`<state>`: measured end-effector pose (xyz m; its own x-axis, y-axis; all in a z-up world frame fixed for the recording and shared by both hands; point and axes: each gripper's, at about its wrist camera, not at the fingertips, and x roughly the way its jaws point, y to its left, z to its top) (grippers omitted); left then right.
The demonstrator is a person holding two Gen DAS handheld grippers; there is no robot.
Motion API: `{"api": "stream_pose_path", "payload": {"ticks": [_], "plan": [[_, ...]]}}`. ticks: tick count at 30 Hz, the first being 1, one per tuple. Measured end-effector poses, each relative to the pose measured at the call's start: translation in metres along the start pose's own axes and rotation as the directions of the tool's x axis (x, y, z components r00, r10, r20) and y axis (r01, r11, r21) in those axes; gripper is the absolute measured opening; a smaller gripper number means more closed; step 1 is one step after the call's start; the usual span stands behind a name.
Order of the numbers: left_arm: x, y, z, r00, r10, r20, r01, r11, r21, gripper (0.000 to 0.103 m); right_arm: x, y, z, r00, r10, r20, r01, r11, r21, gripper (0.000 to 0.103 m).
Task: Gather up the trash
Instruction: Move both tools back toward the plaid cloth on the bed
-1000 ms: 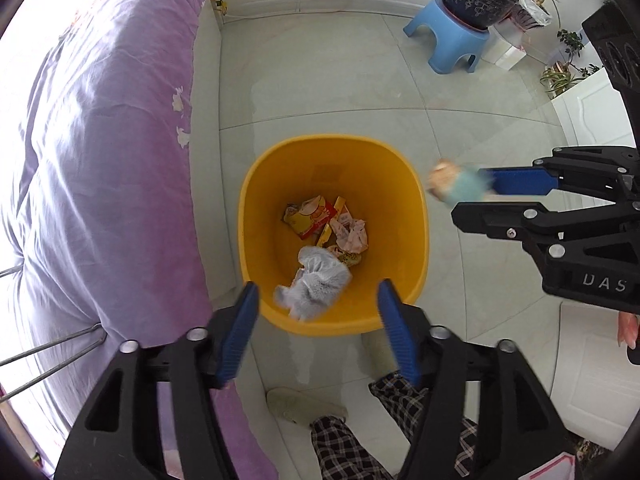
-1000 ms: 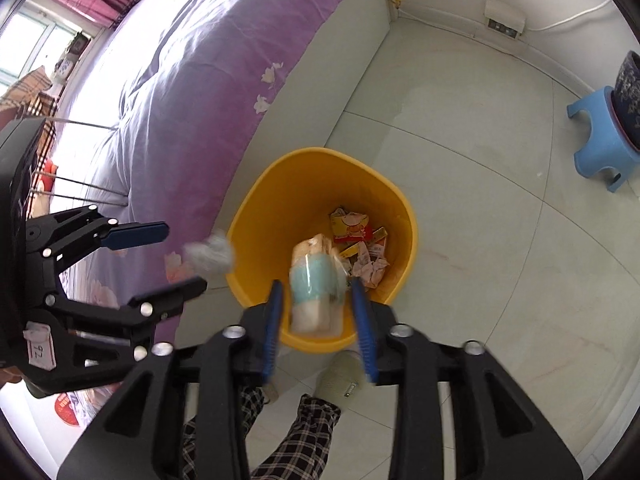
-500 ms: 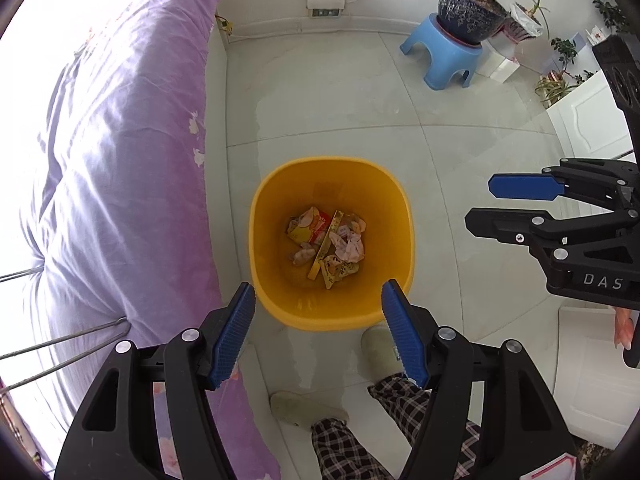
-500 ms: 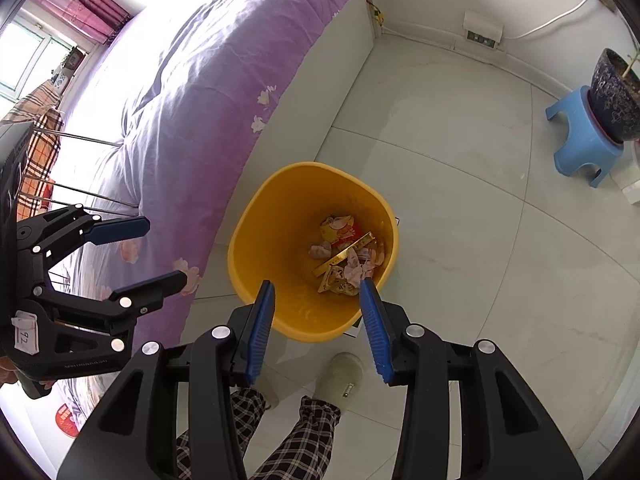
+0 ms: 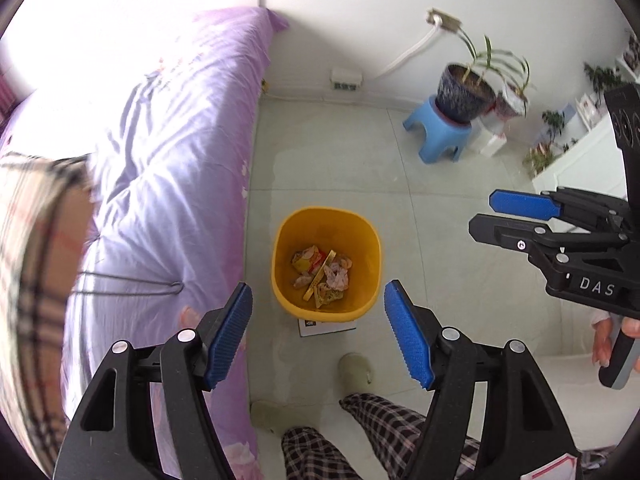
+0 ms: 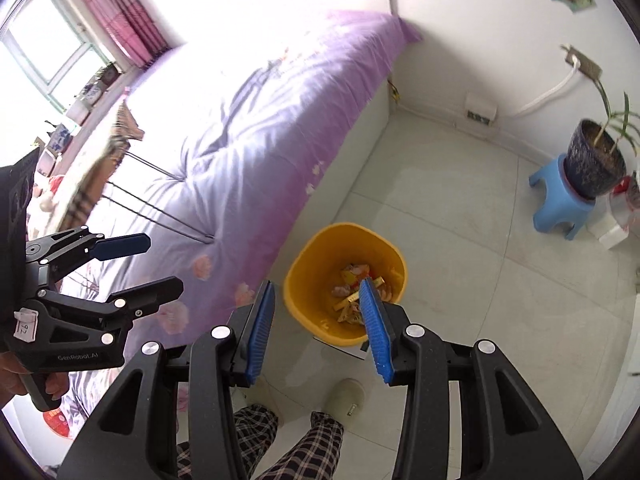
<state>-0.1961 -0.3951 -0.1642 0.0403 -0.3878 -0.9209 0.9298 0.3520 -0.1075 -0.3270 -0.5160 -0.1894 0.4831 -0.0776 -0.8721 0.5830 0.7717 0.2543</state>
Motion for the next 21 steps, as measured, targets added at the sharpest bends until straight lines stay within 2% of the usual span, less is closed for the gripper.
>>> {"api": "stream_pose_path", "payload": {"ticks": [6, 11, 15, 21], "plan": [[-0.060, 0.024, -0.027, 0.994, 0.048, 0.095, -0.035, 0.991, -0.131, 0.069, -0.045, 0.058, 0.008, 0.997, 0.053, 0.062, -0.044, 0.989, -0.139, 0.047], [-0.101, 0.054, -0.055, 0.981, 0.121, 0.149, -0.081, 0.965, -0.251, 0.070, -0.069, 0.111, 0.012, 0.988, 0.124, 0.095, -0.095, 0.960, -0.263, 0.049], [-0.128, 0.083, -0.086, 0.969, 0.186, 0.163, -0.119, 0.927, -0.355, 0.071, -0.076, 0.152, 0.015, 0.976, 0.192, 0.100, -0.147, 0.927, -0.346, 0.049], [-0.164, 0.129, -0.136, 0.947, 0.279, 0.159, -0.164, 0.847, -0.505, 0.071, -0.082, 0.207, 0.013, 0.958, 0.275, 0.083, -0.210, 0.867, -0.452, 0.049]]}}
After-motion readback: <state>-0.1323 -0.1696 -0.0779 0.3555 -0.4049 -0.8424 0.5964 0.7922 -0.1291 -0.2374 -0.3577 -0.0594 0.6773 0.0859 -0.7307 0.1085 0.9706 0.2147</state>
